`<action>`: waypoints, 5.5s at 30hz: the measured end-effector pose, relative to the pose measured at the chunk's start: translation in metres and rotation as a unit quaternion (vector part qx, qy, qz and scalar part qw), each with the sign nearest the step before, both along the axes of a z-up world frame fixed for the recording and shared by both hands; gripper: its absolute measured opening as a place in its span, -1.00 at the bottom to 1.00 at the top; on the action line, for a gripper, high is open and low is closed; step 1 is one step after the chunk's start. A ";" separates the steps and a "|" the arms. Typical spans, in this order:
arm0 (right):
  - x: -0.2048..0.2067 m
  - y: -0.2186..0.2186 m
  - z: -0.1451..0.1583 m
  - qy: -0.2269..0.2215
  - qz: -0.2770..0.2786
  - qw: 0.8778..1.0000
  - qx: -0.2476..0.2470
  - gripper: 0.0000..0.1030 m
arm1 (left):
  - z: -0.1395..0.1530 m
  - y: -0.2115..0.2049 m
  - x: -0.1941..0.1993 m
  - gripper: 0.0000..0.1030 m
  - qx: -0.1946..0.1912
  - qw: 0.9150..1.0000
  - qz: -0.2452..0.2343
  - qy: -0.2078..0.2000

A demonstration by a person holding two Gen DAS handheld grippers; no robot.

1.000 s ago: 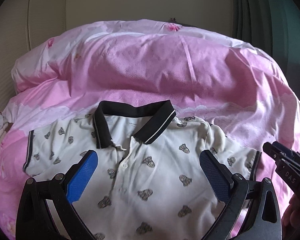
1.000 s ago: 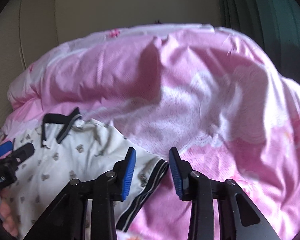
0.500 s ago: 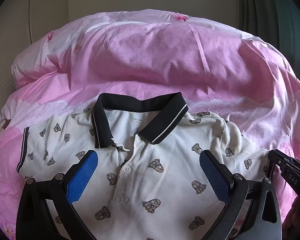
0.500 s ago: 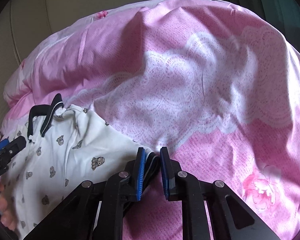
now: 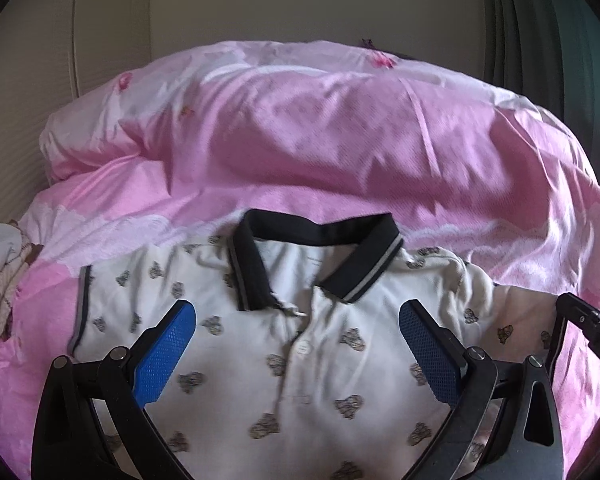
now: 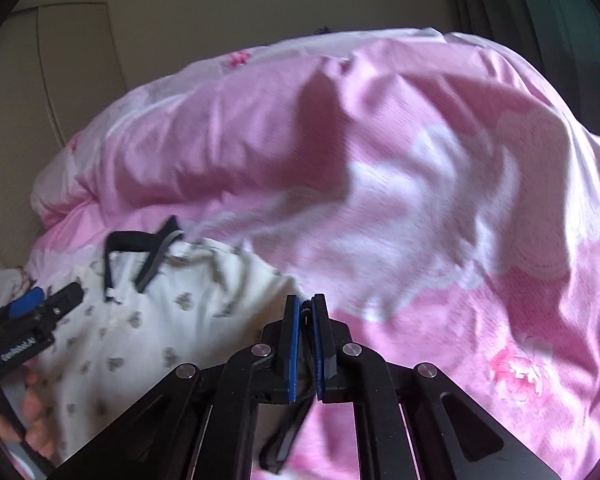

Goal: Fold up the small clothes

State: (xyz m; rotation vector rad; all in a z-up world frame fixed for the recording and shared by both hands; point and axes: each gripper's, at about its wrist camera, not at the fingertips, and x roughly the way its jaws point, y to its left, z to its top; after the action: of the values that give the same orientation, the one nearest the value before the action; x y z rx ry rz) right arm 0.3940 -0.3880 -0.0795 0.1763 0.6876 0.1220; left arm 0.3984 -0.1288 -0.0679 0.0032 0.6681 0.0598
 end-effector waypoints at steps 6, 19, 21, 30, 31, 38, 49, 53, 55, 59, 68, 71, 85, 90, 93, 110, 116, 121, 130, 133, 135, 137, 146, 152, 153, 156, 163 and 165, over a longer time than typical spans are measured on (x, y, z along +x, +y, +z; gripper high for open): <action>-0.003 0.050 0.022 -0.010 0.036 0.999 -0.015 -0.86 | 0.008 0.040 -0.009 1.00 -0.014 1.000 0.021 -0.009; 0.017 0.155 0.003 0.028 0.067 0.996 -0.044 -0.86 | 0.002 0.117 -0.019 1.00 -0.001 0.999 0.045 -0.026; 0.023 0.166 -0.010 0.041 0.066 0.996 -0.051 -0.86 | -0.002 0.123 -0.019 1.00 -0.002 0.999 0.041 -0.024; 0.047 0.180 -0.056 0.092 0.048 0.994 -0.043 -0.86 | -0.023 0.137 -0.013 1.00 -0.010 0.999 0.034 -0.007; 0.047 0.181 -0.058 0.093 0.047 0.994 -0.042 -0.86 | -0.024 0.138 -0.012 1.00 -0.010 0.999 0.035 -0.006; 0.026 0.181 -0.043 0.059 0.047 0.995 -0.066 -0.55 | -0.026 0.131 -0.012 1.00 -0.008 1.000 0.019 -0.005; -0.067 0.140 -0.016 0.023 -0.005 0.997 -0.073 -0.23 | -0.020 0.105 -0.023 1.00 -0.019 1.000 -0.022 -0.007; -0.078 0.143 -0.029 0.039 0.011 0.996 -0.084 -0.24 | -0.017 0.096 -0.027 1.00 -0.016 0.999 -0.032 -0.009; -0.076 0.141 -0.032 0.042 0.011 0.996 -0.075 -0.25 | -0.016 0.093 -0.028 1.00 -0.014 0.999 -0.035 -0.010; -0.062 0.147 -0.037 0.043 0.009 0.994 -0.096 -0.31 | -0.018 0.093 -0.027 1.00 -0.015 0.999 -0.033 -0.008; -0.056 0.150 -0.049 0.069 0.016 0.994 -0.088 -0.89 | -0.024 0.105 -0.022 1.00 -0.022 1.000 -0.020 0.003; -0.063 0.159 -0.048 0.072 0.033 0.993 -0.088 -0.89 | -0.024 0.107 -0.021 1.00 -0.024 1.000 -0.018 0.004; -0.067 0.162 -0.041 0.061 0.016 0.997 -0.053 -0.23 | -0.029 0.131 -0.014 1.00 -0.056 0.998 -0.010 0.023; -0.067 0.187 -0.021 0.031 0.033 0.998 -0.039 -0.23 | -0.019 0.163 -0.020 1.00 -0.058 0.998 0.015 0.015; -0.064 0.203 -0.016 0.019 0.044 0.999 -0.017 -0.23 | -0.016 0.181 -0.023 1.00 -0.030 0.999 0.022 0.015; -0.033 0.285 -0.014 0.006 0.084 0.996 -0.001 -0.23 | -0.035 0.268 0.051 0.21 -0.033 0.999 -0.011 0.041; -0.026 0.290 -0.022 0.013 0.082 0.997 -0.005 -0.23 | -0.053 0.278 0.072 0.15 -0.053 0.997 -0.016 0.058; -0.026 0.291 -0.025 0.015 0.081 0.997 -0.013 -0.23 | -0.068 0.281 0.078 -0.43 -0.092 0.993 -0.035 0.072; -0.032 0.284 -0.024 0.017 0.077 0.997 -0.014 -0.23 | -0.062 0.277 0.069 -0.71 -0.108 0.992 -0.033 0.061; -0.036 0.277 -0.021 0.015 0.074 0.997 -0.013 -0.23 | -0.048 0.268 0.060 -0.76 -0.094 0.994 -0.031 0.051; -0.039 0.270 -0.019 0.013 0.069 0.998 -0.010 -0.23 | -0.037 0.259 0.055 -0.77 -0.081 0.995 -0.028 0.048; -0.042 0.262 -0.017 0.012 0.062 0.998 -0.006 -0.23 | -0.025 0.246 0.049 -0.78 -0.071 0.996 -0.031 0.041; -0.057 0.209 -0.007 0.006 0.028 1.000 0.011 -0.23 | 0.006 0.166 0.040 -0.78 -0.054 0.995 -0.074 0.029; -0.059 0.179 -0.011 0.011 0.011 1.000 0.020 -0.23 | -0.013 0.110 0.050 -0.78 -0.040 0.993 -0.098 0.055; -0.060 0.174 -0.013 0.013 0.009 1.000 0.023 -0.23 | -0.019 0.103 0.053 -0.78 -0.038 0.992 -0.100 0.063; -0.059 0.166 -0.019 0.020 0.005 0.999 0.028 -0.23 | -0.037 0.087 0.053 -0.77 -0.023 0.992 -0.103 0.072; -0.057 0.156 -0.032 0.033 0.003 0.999 0.042 -0.23 | -0.049 0.073 0.050 -0.34 0.000 0.991 -0.114 0.077; -0.056 0.156 -0.033 0.035 0.006 0.998 0.044 -0.23 | -0.043 0.075 0.046 -0.15 0.006 0.990 -0.118 0.074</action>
State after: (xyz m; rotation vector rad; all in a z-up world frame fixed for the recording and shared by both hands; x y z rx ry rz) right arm 0.3375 -0.2322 -0.1125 0.2618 0.7543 0.1584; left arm 0.4441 -0.0542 -0.1114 0.1001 0.8117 -0.1663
